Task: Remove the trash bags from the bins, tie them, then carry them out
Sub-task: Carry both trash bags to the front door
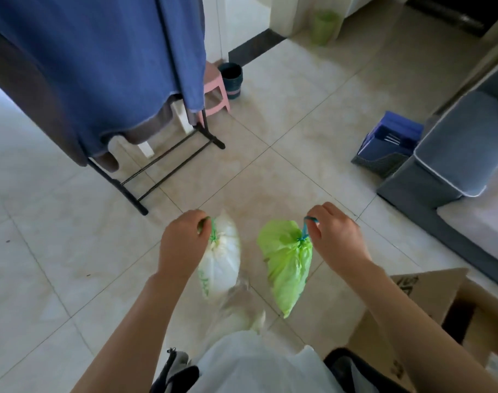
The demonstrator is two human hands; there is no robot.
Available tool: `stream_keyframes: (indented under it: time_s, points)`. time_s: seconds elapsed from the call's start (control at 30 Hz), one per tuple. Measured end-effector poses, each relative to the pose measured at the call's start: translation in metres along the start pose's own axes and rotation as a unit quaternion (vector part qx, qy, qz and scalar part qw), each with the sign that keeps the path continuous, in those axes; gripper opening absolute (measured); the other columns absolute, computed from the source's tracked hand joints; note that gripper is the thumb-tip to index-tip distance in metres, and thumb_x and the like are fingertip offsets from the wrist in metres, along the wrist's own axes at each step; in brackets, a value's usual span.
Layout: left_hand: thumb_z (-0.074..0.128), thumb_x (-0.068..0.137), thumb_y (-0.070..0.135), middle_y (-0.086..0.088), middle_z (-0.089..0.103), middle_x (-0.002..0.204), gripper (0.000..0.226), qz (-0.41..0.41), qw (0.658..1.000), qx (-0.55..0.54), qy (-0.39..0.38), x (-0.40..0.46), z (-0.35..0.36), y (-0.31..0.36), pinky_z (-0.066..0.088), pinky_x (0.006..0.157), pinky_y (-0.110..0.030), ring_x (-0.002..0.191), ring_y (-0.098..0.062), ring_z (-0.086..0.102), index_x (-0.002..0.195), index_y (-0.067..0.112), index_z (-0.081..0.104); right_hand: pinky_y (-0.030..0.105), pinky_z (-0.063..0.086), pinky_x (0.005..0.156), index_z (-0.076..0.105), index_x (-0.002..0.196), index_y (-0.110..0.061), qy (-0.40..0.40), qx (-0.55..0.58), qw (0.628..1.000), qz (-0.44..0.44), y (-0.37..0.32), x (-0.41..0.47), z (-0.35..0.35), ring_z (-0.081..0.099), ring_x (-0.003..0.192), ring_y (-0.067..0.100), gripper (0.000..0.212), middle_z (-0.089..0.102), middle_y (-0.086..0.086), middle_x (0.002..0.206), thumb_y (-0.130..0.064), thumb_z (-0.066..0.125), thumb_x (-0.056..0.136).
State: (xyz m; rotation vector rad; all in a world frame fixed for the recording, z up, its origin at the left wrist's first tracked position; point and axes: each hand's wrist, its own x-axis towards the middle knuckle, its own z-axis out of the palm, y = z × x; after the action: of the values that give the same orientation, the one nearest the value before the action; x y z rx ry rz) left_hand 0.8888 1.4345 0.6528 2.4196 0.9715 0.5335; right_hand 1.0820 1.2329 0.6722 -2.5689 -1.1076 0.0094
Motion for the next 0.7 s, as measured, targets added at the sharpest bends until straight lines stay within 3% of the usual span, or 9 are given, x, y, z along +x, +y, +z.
stream_keyframes:
  time_s: [0.23, 0.43, 0.6, 0.7]
  points:
    - [0.063, 0.088, 0.012, -0.007, 0.070, 0.076, 0.009, 0.044, 0.997, 0.004, -0.063, 0.160, 0.043, 0.014, 0.055, 0.057, -0.039, 0.062, -0.023, 0.063, 0.087, 0.006, 0.070, 0.038, 0.053, 0.057, 0.066, 0.085, -0.012, 0.011, 0.021, 0.993, 0.116, 0.042, 0.129, -0.006, 0.063, 0.067, 0.033, 0.008, 0.063, 0.006, 0.083, -0.018, 0.061, 0.087]
    - [0.062, 0.088, 0.013, -0.006, 0.069, 0.075, 0.010, 0.065, 0.995, 0.012, -0.080, 0.283, 0.088, 0.054, 0.051, 0.057, -0.034, 0.063, -0.022, 0.061, 0.086, 0.008, 0.070, 0.037, 0.051, 0.056, 0.066, 0.086, -0.011, 0.017, 0.019, 0.988, 0.154, 0.087, 0.234, -0.009, 0.061, 0.068, 0.033, 0.009, 0.062, 0.007, 0.083, -0.016, 0.059, 0.087]
    - [0.060, 0.089, 0.016, -0.006, 0.070, 0.076, 0.013, 0.066, 0.994, 0.014, -0.090, 0.396, 0.135, 0.082, 0.046, 0.061, -0.030, 0.066, -0.021, 0.060, 0.088, 0.008, 0.070, 0.029, 0.038, 0.059, 0.067, 0.090, -0.011, 0.007, 0.003, 0.986, 0.166, 0.137, 0.326, -0.010, 0.062, 0.075, 0.032, 0.013, 0.064, 0.007, 0.090, -0.018, 0.057, 0.090]
    - [0.062, 0.089, 0.012, -0.007, 0.069, 0.075, 0.011, 0.056, 0.995, -0.009, -0.077, 0.460, 0.158, 0.108, 0.042, 0.061, -0.029, 0.063, -0.019, 0.057, 0.088, 0.006, 0.070, 0.033, 0.044, 0.064, 0.066, 0.092, -0.012, -0.011, 0.012, 0.985, 0.173, 0.171, 0.384, -0.013, 0.062, 0.080, 0.032, 0.015, 0.065, 0.006, 0.092, -0.020, 0.054, 0.091]
